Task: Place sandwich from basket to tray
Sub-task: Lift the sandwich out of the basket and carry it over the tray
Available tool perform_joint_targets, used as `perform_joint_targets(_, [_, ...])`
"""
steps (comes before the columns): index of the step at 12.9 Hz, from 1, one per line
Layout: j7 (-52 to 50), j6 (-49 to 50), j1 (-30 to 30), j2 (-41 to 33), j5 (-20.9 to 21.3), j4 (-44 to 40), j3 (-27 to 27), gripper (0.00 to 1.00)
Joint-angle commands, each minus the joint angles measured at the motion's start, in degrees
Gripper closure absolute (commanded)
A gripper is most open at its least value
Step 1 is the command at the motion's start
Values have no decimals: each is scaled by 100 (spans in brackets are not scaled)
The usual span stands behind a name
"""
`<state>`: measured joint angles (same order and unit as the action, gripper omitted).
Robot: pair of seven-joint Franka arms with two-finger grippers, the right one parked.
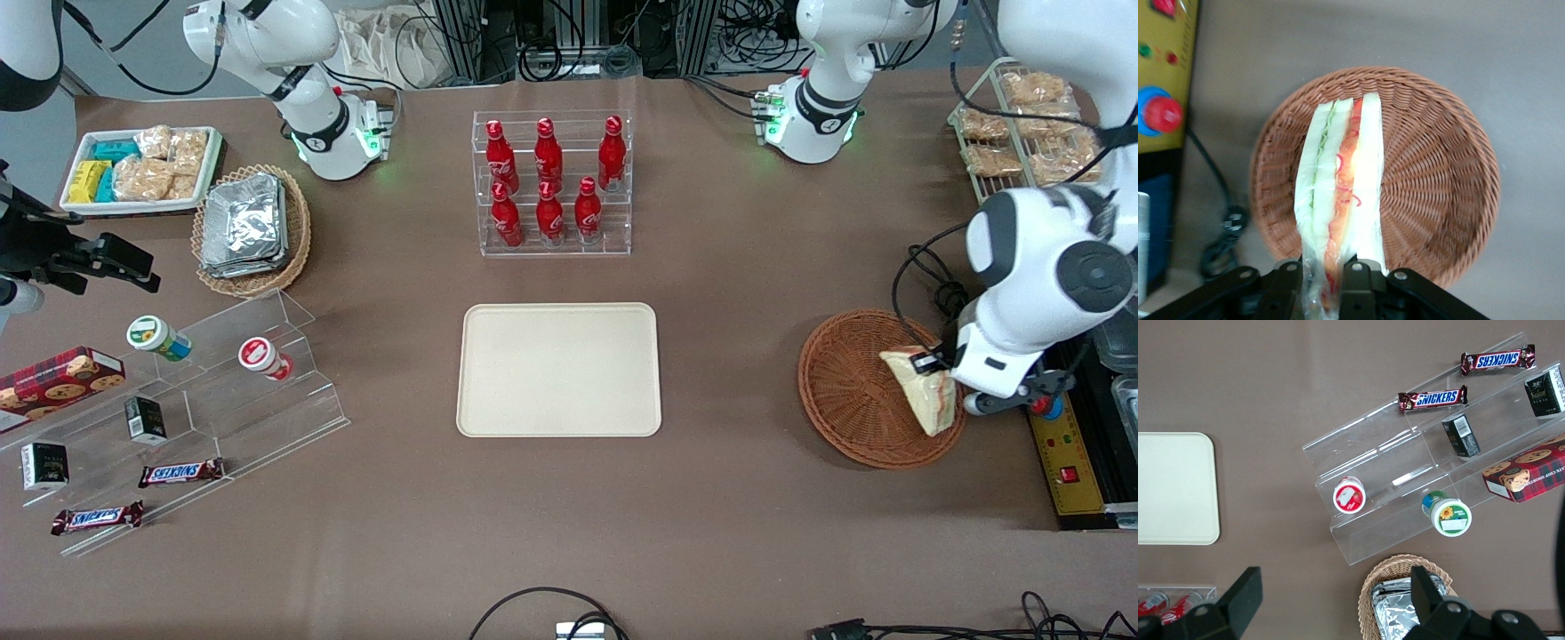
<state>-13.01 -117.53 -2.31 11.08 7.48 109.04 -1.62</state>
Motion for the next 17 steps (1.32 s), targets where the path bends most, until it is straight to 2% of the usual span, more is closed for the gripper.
perform_joint_targets(1, [1042, 913, 73, -290, -62, -575, -223, 100])
perform_joint_targets(3, [1737, 1502, 81, -370, -123, -1058, -618, 100])
perform_joint_targets(5, [1793, 1943, 90, -388, -229, -1428, -1101, 100])
perform_joint_targets(7, [1706, 1980, 449, -379, -150, -1491, -1472, 100])
perform_joint_targets(9, [1015, 1980, 599, -248, -220, -1526, -1831, 100])
perform_joint_targets(12, [-863, 1848, 976, 295, -159, -1736, -2395, 100])
perform_joint_targets(14, [-1719, 1559, 1214, 779, -150, -1860, -2466, 100])
perform_joint_targets(16, [-2108, 1121, 1416, 1227, -98, -1860, -2457, 100])
perform_joint_targets(17, [-2231, 875, 1565, 1456, 103, -1852, -2457, 100])
